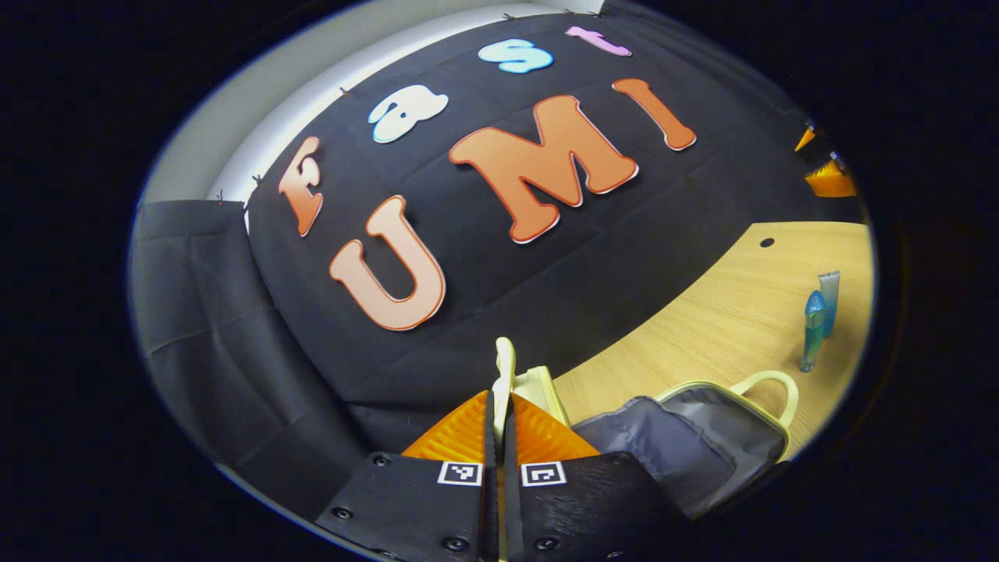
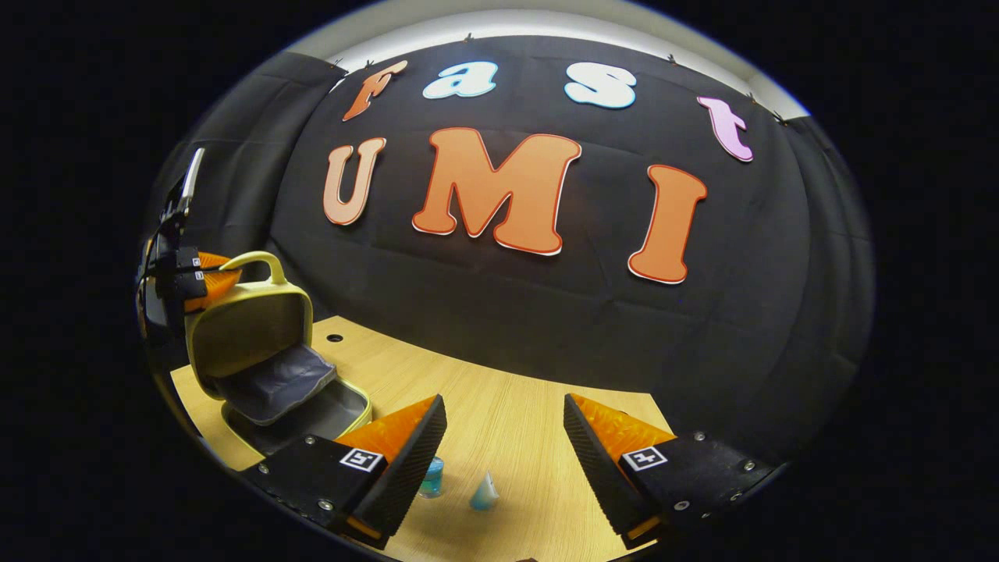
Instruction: First open the suitcase, pack the skin care products into it, and then close the suitcase.
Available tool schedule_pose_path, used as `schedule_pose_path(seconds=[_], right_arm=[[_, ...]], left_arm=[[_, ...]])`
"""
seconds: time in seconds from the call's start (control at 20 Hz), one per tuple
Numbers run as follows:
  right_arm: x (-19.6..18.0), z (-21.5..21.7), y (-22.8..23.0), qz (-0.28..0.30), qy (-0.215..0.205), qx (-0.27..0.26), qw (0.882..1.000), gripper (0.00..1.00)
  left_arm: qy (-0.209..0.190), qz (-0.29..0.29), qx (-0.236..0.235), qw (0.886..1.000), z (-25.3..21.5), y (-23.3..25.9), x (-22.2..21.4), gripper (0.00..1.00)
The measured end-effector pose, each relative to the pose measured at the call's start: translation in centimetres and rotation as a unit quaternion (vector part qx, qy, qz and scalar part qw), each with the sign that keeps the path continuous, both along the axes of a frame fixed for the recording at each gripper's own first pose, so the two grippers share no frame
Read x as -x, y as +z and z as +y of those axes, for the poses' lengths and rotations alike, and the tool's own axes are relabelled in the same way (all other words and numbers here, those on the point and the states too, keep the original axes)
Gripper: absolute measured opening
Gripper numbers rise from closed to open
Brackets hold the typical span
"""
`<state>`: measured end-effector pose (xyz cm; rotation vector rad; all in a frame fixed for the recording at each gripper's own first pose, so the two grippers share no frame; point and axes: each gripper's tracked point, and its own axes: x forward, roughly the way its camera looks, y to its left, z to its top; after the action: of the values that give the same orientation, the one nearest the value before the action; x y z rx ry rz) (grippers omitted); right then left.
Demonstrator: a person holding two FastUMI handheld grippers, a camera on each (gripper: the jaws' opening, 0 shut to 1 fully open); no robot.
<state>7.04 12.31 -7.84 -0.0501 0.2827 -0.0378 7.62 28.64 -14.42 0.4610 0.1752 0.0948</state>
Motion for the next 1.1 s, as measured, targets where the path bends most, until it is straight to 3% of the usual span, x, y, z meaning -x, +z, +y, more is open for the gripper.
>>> schedule_pose_path(seconds=[0.3,0.65,0.85,1.1], right_arm=[[-0.6,2.1,0.4,0.008,-0.024,0.005,1.0,0.95],[-1.2,3.6,0.6,0.016,-0.05,0.007,0.999,0.95],[-1.1,3.5,0.7,0.022,-0.065,0.01,0.998,0.95],[-0.4,3.1,0.0,0.037,-0.078,0.014,0.996,0.95]], left_arm=[[0.038,0.0,0.081,0.996,8.6,-2.9,-0.6,0.04],[0.103,0.062,0.13,0.984,19.5,-11.0,-0.9,0.04],[0.137,0.112,0.169,0.969,22.9,-17.5,-0.6,0.04],[0.16,0.191,0.226,0.942,23.6,-27.1,1.7,0.04]])
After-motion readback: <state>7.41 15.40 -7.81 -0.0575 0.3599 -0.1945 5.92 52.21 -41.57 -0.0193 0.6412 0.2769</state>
